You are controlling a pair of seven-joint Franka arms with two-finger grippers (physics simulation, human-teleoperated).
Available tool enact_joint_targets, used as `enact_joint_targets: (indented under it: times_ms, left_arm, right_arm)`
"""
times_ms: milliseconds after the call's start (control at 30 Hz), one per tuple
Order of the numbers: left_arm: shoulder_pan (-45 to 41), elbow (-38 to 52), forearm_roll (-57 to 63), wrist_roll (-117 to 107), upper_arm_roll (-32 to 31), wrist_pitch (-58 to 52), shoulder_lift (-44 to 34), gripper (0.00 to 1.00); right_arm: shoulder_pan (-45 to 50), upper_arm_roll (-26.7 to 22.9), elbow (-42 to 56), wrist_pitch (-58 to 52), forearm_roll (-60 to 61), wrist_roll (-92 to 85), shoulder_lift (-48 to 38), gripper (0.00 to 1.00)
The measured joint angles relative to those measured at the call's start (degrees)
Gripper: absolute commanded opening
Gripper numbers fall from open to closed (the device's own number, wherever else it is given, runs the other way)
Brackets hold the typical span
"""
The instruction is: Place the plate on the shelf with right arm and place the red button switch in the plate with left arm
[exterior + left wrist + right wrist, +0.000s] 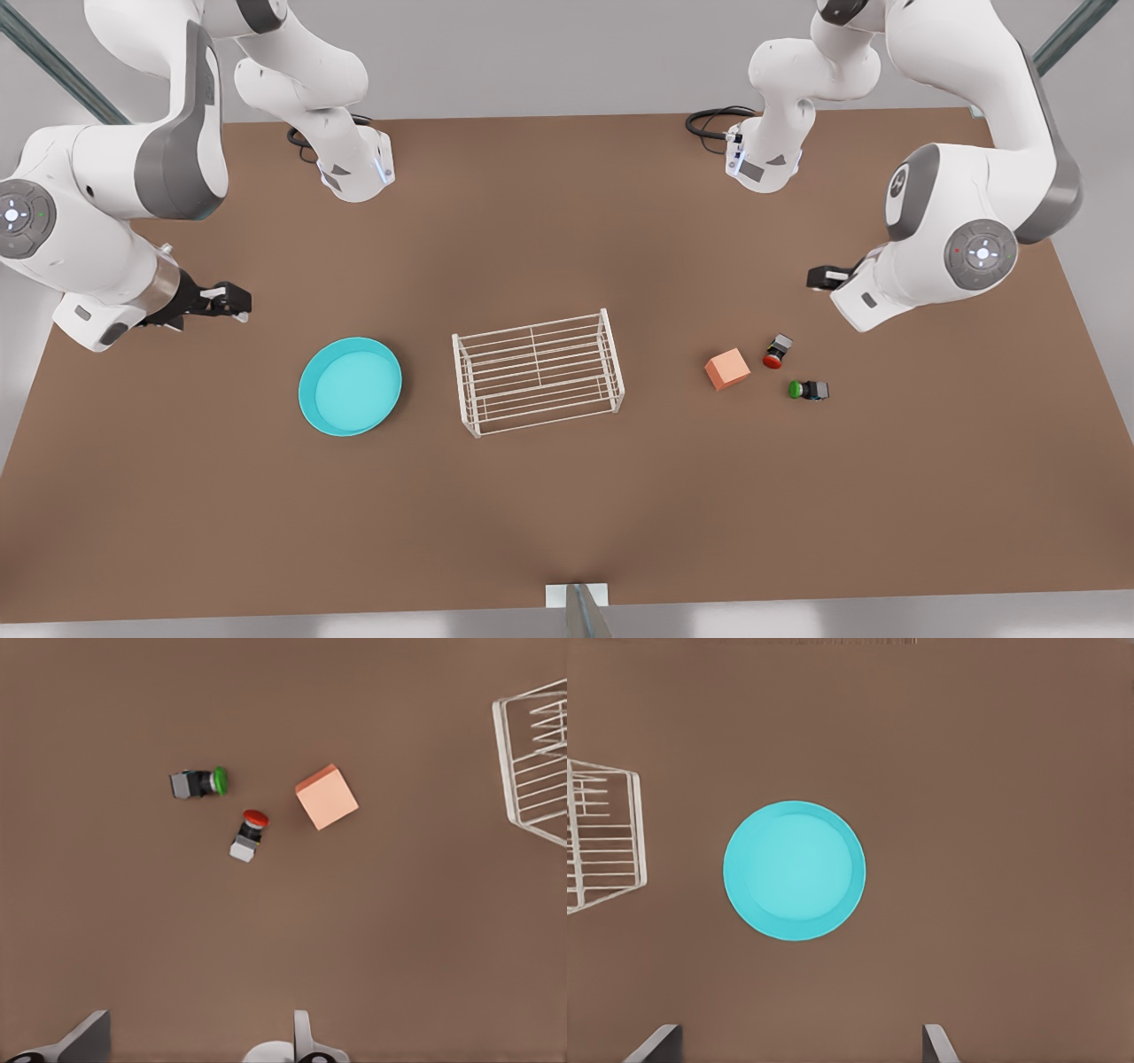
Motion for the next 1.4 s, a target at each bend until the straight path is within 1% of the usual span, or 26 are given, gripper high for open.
enact_joint_targets:
  times_ms: [100,167,267,367,467,600,800,1033,1267,1333,1400]
  left_arm:
    - [-0.13,0.28,-0.15,0.05,-0.05,-0.27,0.00,1.00]
    - [-0.11,0.33,-0.20,0.08,-0.06,-0.45,0.00,1.00]
    - [0.11,0.40,-0.09,0.13,0.02,-1.49,-0.30,1.00]
    - [0.64,0.43,0.29,0.18,0.17,-2.25,-0.40,1.00]
    - [1.01,0.43,0.44,0.23,0.06,-2.55,-0.33,1.00]
    - [0.55,1.39,0.16,0.28,-0.13,-2.30,-0.21,1.00]
    - [0.13,1.44,-0.02,0.32,-0.23,-1.77,-0.11,1.00]
    - [0.39,1.13,0.20,0.35,-1.04,-1.31,-0.02,1.00]
    - [0.62,0.96,0.28,0.37,-1.03,0.03,1.17,1.00]
    - [0.67,0.96,0.29,0.37,-1.05,0.45,1.22,1.00]
    - [0.68,0.96,0.29,0.38,-1.03,0.73,1.24,1.00]
  right_arm:
    - [-0.46,-0.02,-0.08,0.33,0.15,-0.10,0.81,1.00]
    - [-2.87,-0.02,-0.44,0.92,2.12,-0.95,5.46,1.00]
    - [-9.52,-0.10,-7.74,8.19,7.33,-3.12,12.05,1.00]
    - [-12.16,-0.04,-10.52,16.92,12.28,-5.96,17.77,1.00]
    - [-12.82,0.04,-17.32,25.93,16.02,-9.08,17.71,1.00]
    - [-12.38,0.06,-27.44,36.53,17.93,-13.48,15.17,1.00]
    - [-11.31,0.30,-36.85,47.12,16.86,-18.78,13.65,1.00]
    - [-10.62,1.07,-40.28,57.02,18.52,-23.00,17.23,1.00]
    - [-9.81,2.12,-41.58,61.01,23.57,-25.81,18.25,1.00]
    - [-9.82,2.29,-41.70,61.48,24.25,-26.43,18.28,0.96]
    - [-9.82,2.34,-41.74,61.81,24.67,-27.01,18.46,0.81]
